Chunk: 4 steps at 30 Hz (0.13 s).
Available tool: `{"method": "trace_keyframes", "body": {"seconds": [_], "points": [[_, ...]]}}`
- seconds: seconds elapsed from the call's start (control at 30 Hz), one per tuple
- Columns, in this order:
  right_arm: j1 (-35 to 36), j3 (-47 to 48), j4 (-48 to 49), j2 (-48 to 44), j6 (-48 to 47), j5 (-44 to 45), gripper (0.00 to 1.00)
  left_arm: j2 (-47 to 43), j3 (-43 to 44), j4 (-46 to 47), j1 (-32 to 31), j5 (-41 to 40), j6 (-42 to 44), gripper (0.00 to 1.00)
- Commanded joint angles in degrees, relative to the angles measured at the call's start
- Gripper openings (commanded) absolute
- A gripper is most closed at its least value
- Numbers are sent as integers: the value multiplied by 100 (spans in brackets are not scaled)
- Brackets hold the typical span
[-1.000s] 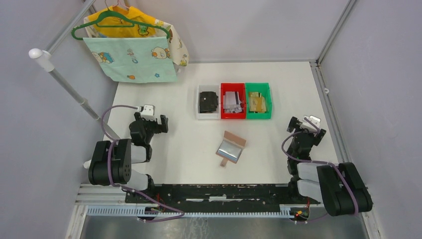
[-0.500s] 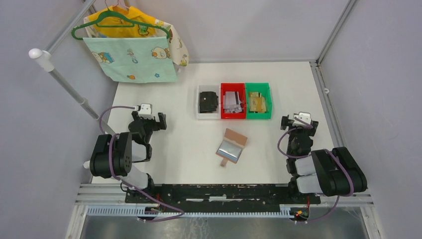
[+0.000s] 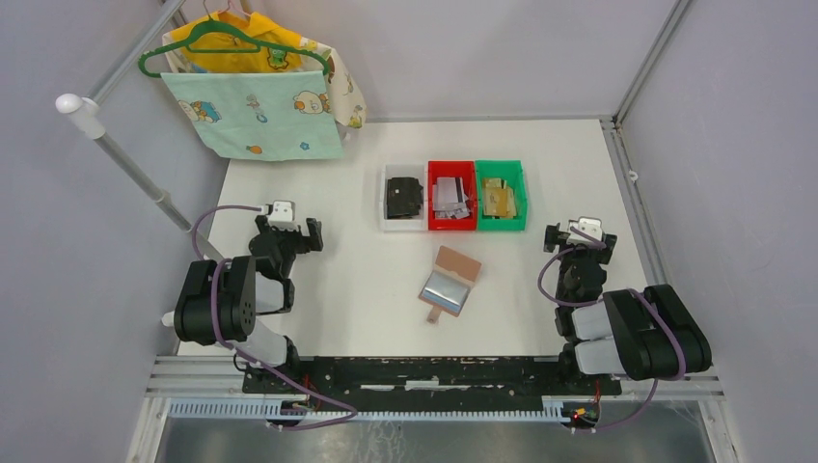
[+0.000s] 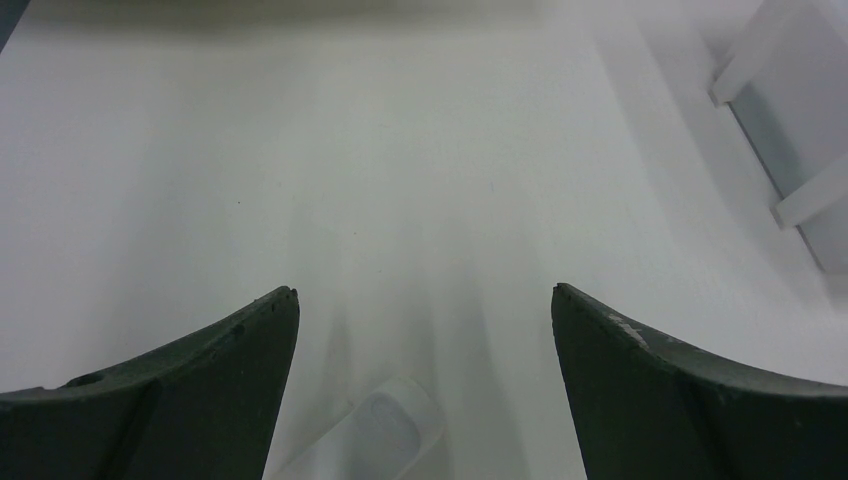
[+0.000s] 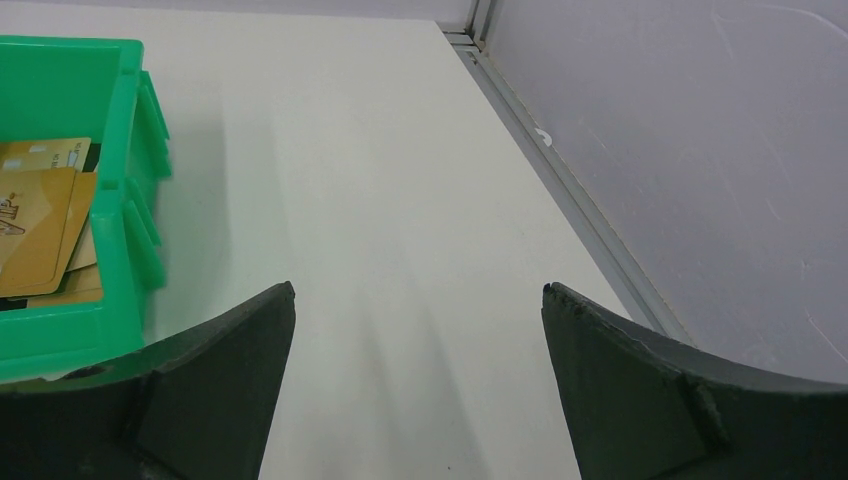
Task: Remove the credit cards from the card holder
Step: Reset both arms
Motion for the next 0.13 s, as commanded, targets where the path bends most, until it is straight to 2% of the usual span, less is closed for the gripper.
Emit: {"method": "trace_keyframes", "body": {"seconds": [0.0,0.1], "points": [[-31,-654,226,-40,-47,-43,98,-10,84,346,22,-22,-117,100],[-32,-642,199,-36,-47,-49,98,-13,84,346,19,-22,-114,100]]}}
